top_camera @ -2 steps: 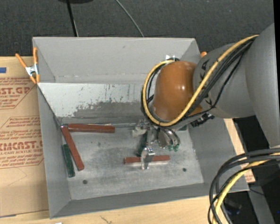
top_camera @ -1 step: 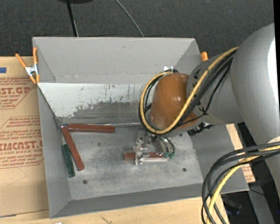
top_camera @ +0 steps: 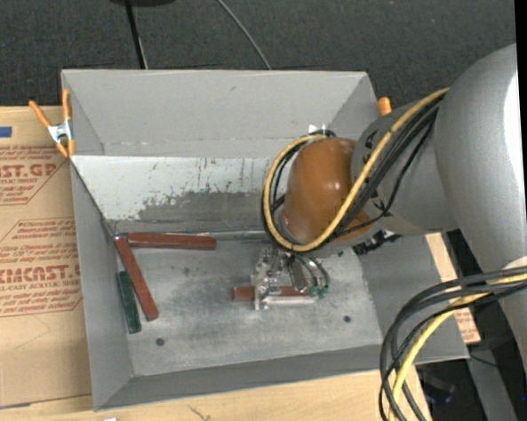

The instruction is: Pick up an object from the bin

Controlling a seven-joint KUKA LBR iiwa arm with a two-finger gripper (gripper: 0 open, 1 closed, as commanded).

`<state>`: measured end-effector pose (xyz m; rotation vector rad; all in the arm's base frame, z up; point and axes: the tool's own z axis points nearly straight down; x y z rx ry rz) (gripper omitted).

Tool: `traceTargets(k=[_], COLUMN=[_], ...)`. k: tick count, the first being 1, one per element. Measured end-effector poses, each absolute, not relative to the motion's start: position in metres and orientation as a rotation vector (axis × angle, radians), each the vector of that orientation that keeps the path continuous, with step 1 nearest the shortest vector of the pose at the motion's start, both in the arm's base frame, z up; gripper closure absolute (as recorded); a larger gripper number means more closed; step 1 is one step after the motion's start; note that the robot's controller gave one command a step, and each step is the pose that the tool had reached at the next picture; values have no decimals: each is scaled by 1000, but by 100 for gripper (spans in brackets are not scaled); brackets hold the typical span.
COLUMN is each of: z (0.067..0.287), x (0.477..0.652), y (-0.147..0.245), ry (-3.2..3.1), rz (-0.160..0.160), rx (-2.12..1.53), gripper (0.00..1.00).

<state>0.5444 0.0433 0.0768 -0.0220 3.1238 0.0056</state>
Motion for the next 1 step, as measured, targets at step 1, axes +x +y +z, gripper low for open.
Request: traceTargets(k=[1], z=[225], x=[542], y=[44], ry=[3132], rz=[0], rx=[-132], gripper=[100])
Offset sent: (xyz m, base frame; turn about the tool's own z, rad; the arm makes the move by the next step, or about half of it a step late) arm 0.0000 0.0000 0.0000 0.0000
